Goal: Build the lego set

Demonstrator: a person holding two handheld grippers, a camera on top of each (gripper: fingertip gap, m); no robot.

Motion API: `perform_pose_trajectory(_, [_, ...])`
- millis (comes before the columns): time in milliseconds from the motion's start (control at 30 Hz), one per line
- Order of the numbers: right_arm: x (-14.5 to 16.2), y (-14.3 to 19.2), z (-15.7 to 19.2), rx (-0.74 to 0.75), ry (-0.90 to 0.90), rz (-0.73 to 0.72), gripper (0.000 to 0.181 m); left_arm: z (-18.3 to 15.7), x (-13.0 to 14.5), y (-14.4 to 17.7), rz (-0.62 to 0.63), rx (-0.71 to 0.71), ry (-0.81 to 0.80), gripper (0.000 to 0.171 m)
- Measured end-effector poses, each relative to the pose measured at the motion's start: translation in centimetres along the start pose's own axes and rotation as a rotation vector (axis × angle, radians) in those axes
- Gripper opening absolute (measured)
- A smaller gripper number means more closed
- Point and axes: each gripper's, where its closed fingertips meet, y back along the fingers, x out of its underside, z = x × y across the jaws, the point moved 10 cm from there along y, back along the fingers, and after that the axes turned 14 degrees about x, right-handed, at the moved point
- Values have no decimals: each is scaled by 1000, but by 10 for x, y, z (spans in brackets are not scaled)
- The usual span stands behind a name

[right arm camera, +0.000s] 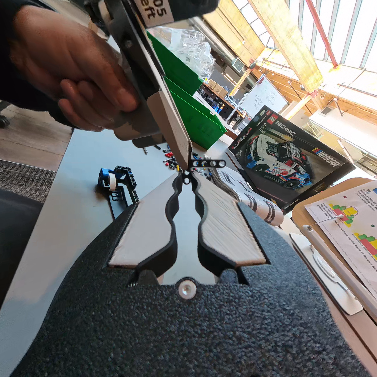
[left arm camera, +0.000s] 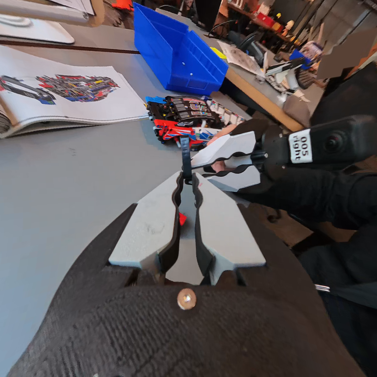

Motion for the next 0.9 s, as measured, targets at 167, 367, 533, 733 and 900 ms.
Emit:
perform_pose_trajectory(167, [11,-3,-7,-61,-131,49,12,-5,0,-11,91,-199,-154,6])
perform_pose_trajectory(367, [29,-3,-30,-123,-494,110,22,-6,16,-14,221,-533,-416,6])
perform_pose_trajectory(533, [29,-3,-28,-290,-648,73,34,-26,45,-30,446,-841,-1120,6])
perform_pose_trajectory(733, [30,-3,-15,-418,-567,119,19,-28,67,-32,494,-833,-1291,5])
perform_pose_trajectory(900, [28,-4,-9,-426,-482,112,10,-31,73,-32,479,-791,-1325,5])
